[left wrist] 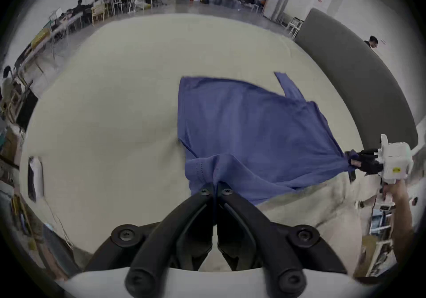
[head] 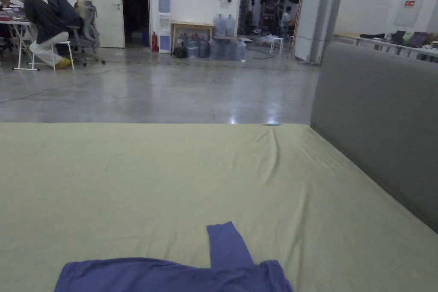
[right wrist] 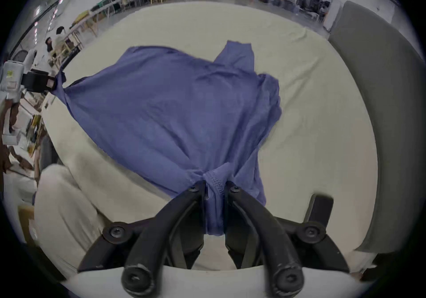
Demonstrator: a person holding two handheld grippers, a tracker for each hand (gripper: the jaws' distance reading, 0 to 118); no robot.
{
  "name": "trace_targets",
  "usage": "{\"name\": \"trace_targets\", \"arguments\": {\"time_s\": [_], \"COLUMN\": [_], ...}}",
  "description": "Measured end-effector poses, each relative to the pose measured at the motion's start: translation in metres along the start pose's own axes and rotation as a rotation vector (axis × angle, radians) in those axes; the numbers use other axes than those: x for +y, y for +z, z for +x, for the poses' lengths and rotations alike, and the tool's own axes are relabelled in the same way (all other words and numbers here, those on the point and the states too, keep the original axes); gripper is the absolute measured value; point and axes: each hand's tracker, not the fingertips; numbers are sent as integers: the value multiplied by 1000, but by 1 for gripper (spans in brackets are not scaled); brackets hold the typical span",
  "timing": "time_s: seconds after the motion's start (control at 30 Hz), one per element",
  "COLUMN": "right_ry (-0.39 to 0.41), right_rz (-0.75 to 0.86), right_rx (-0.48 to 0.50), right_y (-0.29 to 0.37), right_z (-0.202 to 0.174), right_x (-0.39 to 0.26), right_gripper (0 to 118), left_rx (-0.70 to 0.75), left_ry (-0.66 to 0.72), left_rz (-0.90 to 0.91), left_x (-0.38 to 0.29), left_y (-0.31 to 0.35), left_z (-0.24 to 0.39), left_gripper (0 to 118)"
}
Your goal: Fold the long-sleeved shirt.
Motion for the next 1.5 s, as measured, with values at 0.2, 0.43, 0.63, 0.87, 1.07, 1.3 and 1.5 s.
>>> {"name": "trace_targets", "arguments": {"time_s": [0.2,0.43,0.63,0.87,1.07,1.3,1.5], "right_ry": [-110,-209,-234,-377,-452,-398,-325], "right_rz": [-134,-227,-235,31,58,9,20], "right_rx": [53,65,71,100,133,242,211], "right_y": [-21,-53,-57,34,55,35,26], "right_z": [-4,3,5,17,-8,-51,-55], "right_x": [-49,-61,-58,-63,-101,-112,-83], "right_gripper": [9,9,19,96,0,0,0], "left_rx": [0,47,87,-19,37,9,21], "left_ry": [79,96,65,111,19,54,70], "left_rz": [-126,-197,-185,28,-54,-75,12], "left_x": [-68,-87,-85,-86,-109,-94,44], "left_y": [-29,-84,-85,-11,10,-18,-64], "left_z": [-20,-38,-28,-9,33,14,4], "left_gripper": [0,0,0,114,2,0,117]}}
